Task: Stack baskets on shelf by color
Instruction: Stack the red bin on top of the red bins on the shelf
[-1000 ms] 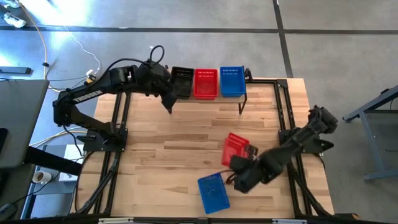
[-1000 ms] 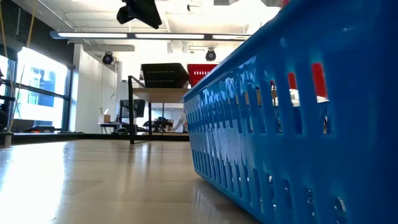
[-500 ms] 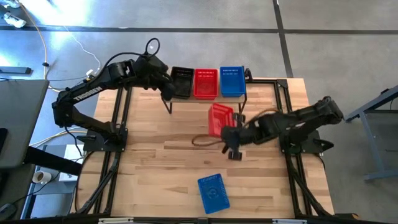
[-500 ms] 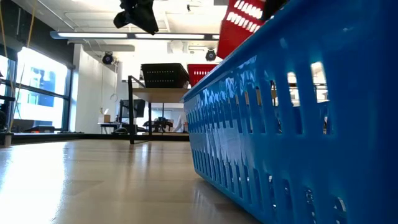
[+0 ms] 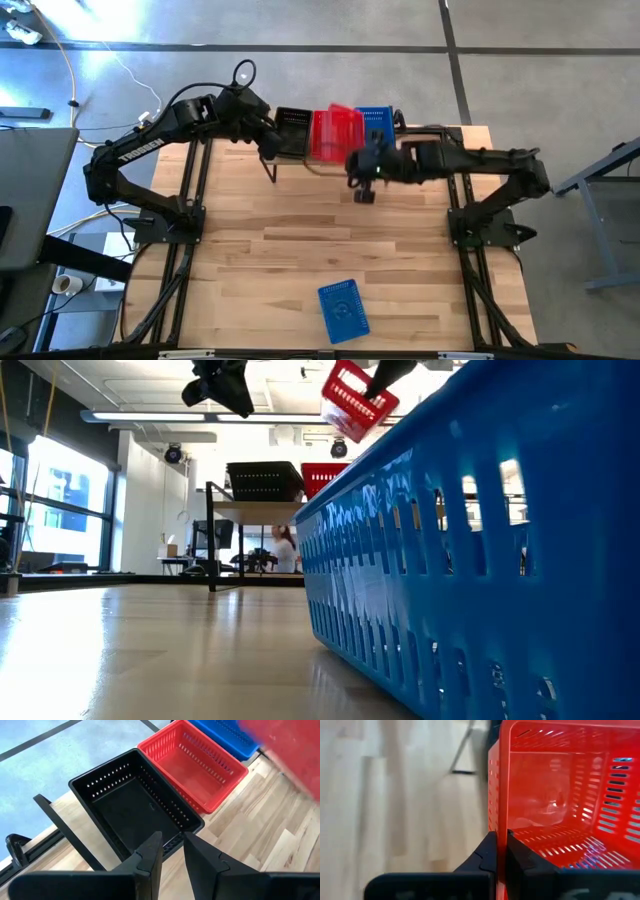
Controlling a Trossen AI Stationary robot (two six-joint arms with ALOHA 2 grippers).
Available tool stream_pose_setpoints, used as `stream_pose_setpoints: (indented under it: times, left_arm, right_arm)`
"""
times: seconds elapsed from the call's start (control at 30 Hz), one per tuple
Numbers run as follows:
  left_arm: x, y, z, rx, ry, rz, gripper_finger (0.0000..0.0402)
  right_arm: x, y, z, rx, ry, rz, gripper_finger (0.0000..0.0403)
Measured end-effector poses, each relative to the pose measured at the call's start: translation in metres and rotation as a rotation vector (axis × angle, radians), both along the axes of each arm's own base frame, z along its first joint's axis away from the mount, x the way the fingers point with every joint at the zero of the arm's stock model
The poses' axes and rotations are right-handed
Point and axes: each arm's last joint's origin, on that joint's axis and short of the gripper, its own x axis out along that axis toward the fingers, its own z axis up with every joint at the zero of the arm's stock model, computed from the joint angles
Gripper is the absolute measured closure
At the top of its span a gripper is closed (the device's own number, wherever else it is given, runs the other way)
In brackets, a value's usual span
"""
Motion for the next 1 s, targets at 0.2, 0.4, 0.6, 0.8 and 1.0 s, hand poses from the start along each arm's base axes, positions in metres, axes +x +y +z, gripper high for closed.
stream_pose_setpoints:
  times: [0.2, 0.4, 0.6, 0.8, 1.0]
  left_arm:
    - [0.0, 0.0, 0.0, 0.018, 0.016, -0.024, 0.033]
    - [0.0, 0.0, 0.0, 0.016, 0.015, -0.022, 0.033]
    - [0.0, 0.0, 0.0, -0.011, -0.01, 0.014, 0.033]
    - [0.0, 0.0, 0.0, -0.016, -0.015, 0.021, 0.033]
    - [0.0, 0.0, 0.0, -0.026, -0.024, 0.034, 0.033]
  right_arm:
    - [0.001, -0.029, 0.026, -0.091, -0.085, -0.019, 0.0403]
    - [-0.003, -0.053, 0.042, -0.158, -0.104, -0.024, 0.0403]
    - [-0.006, -0.073, 0.052, -0.208, -0.135, -0.012, 0.0403]
    - [0.005, -0.089, 0.048, -0.154, -0.112, 0.015, 0.0403]
    - [0.022, -0.095, 0.04, -0.11, -0.027, 0.014, 0.0403]
